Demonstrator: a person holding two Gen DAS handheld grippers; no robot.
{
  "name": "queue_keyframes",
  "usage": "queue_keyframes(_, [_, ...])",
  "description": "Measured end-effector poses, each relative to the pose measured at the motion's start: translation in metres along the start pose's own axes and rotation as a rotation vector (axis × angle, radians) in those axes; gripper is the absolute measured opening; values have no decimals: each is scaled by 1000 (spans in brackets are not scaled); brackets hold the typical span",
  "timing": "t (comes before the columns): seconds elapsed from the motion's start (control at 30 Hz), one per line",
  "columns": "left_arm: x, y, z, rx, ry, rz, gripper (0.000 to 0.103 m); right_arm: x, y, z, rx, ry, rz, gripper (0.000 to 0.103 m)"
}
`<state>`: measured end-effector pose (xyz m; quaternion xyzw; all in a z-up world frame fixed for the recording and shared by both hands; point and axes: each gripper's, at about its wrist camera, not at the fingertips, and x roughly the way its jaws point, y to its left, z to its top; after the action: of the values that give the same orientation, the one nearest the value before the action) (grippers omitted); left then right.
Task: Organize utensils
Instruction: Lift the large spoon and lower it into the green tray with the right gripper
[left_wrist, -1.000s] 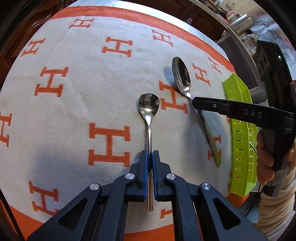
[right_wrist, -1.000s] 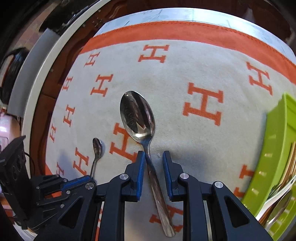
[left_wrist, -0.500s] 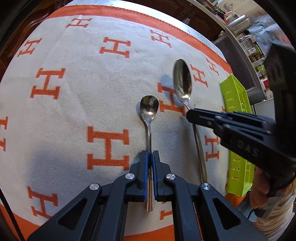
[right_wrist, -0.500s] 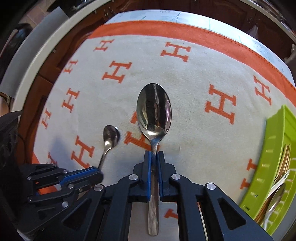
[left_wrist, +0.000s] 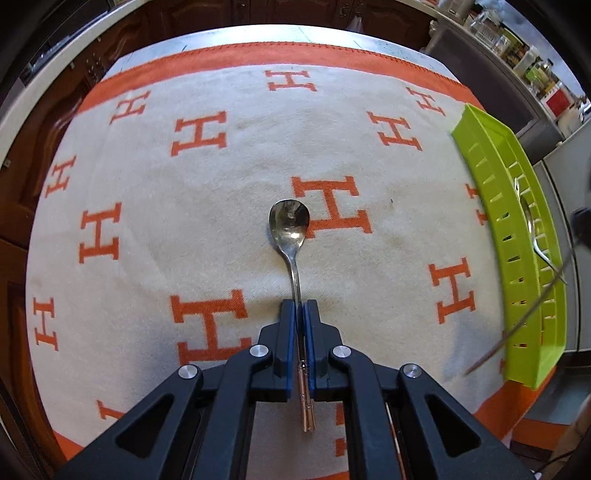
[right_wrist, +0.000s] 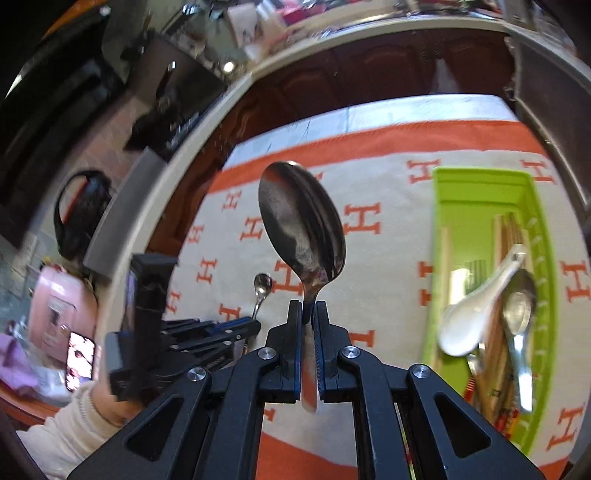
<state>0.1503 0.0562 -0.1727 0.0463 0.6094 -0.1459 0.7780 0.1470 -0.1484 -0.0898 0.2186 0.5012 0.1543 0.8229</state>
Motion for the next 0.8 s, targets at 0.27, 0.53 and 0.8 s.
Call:
queue_keyframes(0.27, [-5,3,-9,-37,-42,-21,1,-110,-44,-13,73,-157,-33,5])
queue_keyframes(0.53, [-6,21,-16,-173,-33,-113,1,-127,-94,-17,101,-56,-213,3])
queue_keyframes(0.8, [-2,16,-17,-199,-28,-119,1,-66,-113,5,117,15,-289,3])
